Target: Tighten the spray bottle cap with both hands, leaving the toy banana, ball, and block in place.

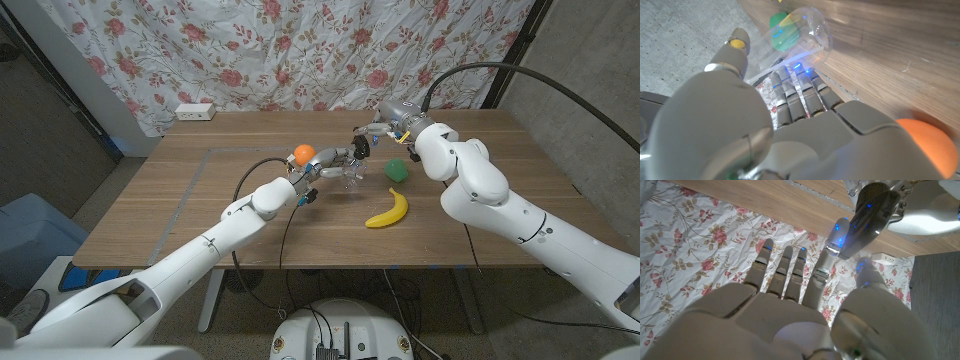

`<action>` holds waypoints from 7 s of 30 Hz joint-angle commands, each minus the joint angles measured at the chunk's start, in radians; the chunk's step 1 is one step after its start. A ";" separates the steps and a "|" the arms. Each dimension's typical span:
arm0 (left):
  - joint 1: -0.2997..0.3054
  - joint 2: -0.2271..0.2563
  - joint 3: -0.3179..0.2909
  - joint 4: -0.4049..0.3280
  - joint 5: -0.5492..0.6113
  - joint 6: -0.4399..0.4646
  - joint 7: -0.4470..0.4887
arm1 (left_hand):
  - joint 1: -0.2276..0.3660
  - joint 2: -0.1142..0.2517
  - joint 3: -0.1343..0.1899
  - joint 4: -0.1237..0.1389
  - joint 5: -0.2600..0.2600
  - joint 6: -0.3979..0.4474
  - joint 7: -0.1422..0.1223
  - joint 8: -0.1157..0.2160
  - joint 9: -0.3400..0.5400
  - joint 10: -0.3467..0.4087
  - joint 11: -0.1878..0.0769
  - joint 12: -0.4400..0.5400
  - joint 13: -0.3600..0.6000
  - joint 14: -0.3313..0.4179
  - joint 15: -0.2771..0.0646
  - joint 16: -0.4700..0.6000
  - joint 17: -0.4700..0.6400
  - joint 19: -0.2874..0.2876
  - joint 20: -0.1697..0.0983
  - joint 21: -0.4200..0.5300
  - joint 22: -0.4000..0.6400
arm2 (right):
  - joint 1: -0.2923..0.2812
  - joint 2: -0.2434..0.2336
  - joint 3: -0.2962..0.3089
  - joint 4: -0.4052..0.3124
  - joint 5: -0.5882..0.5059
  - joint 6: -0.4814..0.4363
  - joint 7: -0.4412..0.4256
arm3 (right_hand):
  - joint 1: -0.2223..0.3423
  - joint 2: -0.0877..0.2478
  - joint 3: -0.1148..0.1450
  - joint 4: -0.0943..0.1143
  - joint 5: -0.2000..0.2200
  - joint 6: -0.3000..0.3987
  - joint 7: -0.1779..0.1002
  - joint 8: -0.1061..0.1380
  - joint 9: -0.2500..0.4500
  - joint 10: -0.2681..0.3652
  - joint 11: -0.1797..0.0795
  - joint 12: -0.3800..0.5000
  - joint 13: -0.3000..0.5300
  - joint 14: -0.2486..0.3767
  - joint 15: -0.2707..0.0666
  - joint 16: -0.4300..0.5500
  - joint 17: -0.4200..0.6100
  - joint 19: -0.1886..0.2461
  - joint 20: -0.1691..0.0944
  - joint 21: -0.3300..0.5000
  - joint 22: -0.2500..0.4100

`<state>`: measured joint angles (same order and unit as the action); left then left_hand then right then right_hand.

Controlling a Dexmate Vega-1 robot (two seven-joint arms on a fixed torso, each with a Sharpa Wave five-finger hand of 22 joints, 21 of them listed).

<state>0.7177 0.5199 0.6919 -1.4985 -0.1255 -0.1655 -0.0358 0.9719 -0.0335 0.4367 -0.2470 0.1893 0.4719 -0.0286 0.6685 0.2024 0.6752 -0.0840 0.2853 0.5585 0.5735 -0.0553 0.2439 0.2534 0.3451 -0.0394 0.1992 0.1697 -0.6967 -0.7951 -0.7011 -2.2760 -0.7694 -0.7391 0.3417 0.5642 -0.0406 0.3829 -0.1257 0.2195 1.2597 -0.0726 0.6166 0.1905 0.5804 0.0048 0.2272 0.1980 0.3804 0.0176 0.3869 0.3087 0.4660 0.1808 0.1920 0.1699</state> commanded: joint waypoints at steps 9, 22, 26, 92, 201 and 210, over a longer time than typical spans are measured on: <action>-0.025 -0.009 0.000 0.039 -0.012 -0.027 -0.026 | -0.166 0.202 0.081 0.081 0.006 0.115 0.027 0.120 0.003 0.016 -0.008 0.007 0.006 -0.007 -0.077 0.001 0.001 0.009 -0.031 -0.001 0.005 | -0.001 -0.097 0.094 -0.027 0.122 0.133 0.013 | -0.057 0.011 -0.016 -0.004 -0.025 -0.203 0.019 -0.096 0.006 -0.086 0.026 -0.031 0.011 -0.077 0.043 -0.036 0.012 -0.038 0.030 -0.007 0.003; -0.036 -0.006 0.003 0.046 -0.017 -0.026 -0.047 | -0.169 0.202 0.082 0.081 0.006 0.117 0.028 0.119 0.003 0.018 -0.008 0.006 0.006 -0.007 -0.076 0.001 0.001 0.008 -0.030 -0.001 0.005 | 0.001 -0.170 0.176 -0.005 0.277 0.260 0.024 | -0.013 0.019 0.000 -0.043 -0.015 -0.463 -0.008 -0.185 0.034 -0.251 0.044 -0.043 0.017 -0.190 0.096 -0.094 0.017 -0.127 0.033 -0.013 0.001; -0.037 -0.005 0.003 0.045 -0.017 -0.024 -0.051 | -0.171 0.203 0.082 0.082 0.007 0.117 0.029 0.119 0.003 0.018 -0.009 0.006 0.006 -0.007 -0.075 0.000 0.000 0.007 -0.029 -0.002 0.005 | 0.002 -0.193 0.193 0.007 0.312 0.306 0.020 | 0.014 0.022 0.009 -0.046 -0.010 -0.535 -0.053 -0.211 0.034 -0.281 0.047 -0.041 0.018 -0.216 0.108 -0.107 0.016 -0.154 0.034 -0.013 0.001; -0.034 0.018 0.005 0.014 -0.037 -0.001 -0.091 | -0.199 0.208 0.089 0.088 0.007 0.116 0.034 0.109 0.002 0.018 -0.004 -0.001 0.008 -0.009 -0.070 -0.003 -0.003 0.006 -0.023 -0.002 0.005 | 0.125 -0.189 0.216 0.464 0.245 1.212 -0.083 | 0.306 -0.071 0.048 -0.052 -0.005 -0.899 -0.149 -0.345 0.027 -0.758 0.042 -0.043 0.019 -0.506 0.161 -0.194 -0.014 -0.303 0.031 -0.011 -0.002; -0.023 0.021 0.013 -0.014 -0.032 0.000 -0.103 | -0.212 0.204 0.096 0.077 0.007 0.126 0.036 0.094 0.003 0.024 -0.002 -0.007 0.011 -0.008 -0.066 0.004 0.001 0.008 -0.019 -0.001 0.005 | 0.162 -0.146 0.175 0.476 0.190 1.181 -0.002 | 0.116 -0.039 -0.019 0.026 0.015 -0.597 -0.078 -0.211 0.054 -0.625 0.042 0.009 0.017 -0.477 0.147 -0.144 0.001 -0.234 -0.024 0.001 -0.002; -0.027 0.019 0.014 -0.011 -0.032 0.000 -0.105 | -0.213 0.205 0.097 0.078 0.007 0.126 0.036 0.093 0.003 0.025 0.000 -0.007 0.011 -0.008 -0.066 0.004 0.001 0.008 -0.015 -0.001 0.005 | 0.137 -0.161 0.186 0.423 0.128 1.140 -0.027 | 0.061 -0.011 -0.032 0.048 0.003 -0.536 -0.053 -0.190 0.051 -0.563 0.017 0.022 0.015 -0.451 0.129 -0.132 0.003 -0.212 -0.021 0.003 -0.002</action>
<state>0.6939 0.5412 0.7033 -1.5112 -0.1582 -0.1675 -0.1373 0.9610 -0.0443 0.4407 -0.2511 0.1921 0.4721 -0.0283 0.6685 0.2025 0.6858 -0.0809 0.2729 0.5681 0.5662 -0.0519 0.2439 0.2507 0.3451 -0.0394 0.1992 0.1697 -0.5356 -0.9413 -0.5261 -1.8041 -0.5820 0.4446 0.3432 0.6402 -0.0612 0.3518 -0.0873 0.2281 0.6990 -0.1253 0.4146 0.2414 -0.0007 0.0246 0.2413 0.2116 -0.0812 0.1496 0.2466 0.3090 0.2430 0.1608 0.1892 0.1680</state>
